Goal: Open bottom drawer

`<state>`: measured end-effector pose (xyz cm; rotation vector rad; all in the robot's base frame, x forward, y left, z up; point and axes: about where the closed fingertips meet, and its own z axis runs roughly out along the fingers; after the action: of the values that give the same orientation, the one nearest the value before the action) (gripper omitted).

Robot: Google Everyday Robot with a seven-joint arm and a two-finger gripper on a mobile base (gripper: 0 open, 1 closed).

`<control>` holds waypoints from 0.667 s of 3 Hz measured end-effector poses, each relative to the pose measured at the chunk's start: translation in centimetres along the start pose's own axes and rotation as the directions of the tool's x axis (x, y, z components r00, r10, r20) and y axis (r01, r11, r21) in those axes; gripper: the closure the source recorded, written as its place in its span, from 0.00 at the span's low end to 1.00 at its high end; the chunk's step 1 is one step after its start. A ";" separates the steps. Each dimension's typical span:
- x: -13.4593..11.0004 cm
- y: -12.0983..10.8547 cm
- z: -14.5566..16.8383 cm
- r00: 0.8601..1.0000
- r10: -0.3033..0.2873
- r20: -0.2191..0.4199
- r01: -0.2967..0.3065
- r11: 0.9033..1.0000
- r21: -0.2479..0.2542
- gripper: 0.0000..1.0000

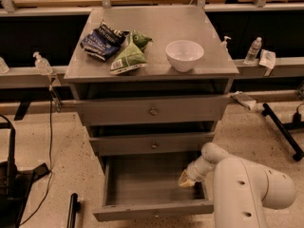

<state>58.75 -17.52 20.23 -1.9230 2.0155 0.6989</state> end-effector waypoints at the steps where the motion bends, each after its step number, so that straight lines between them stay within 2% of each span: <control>1: -1.1 -3.4 -1.1 0.998 -0.057 -0.009 0.057 0.997 0.061 0.95; 2: -1.4 -5.1 -2.0 0.997 -0.080 -0.008 0.081 0.992 0.102 1.00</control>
Offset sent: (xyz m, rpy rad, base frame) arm 0.0808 -0.0061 0.0293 -0.0024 -0.1967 0.0098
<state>64.18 -17.38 21.85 -1.9358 1.9249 0.5614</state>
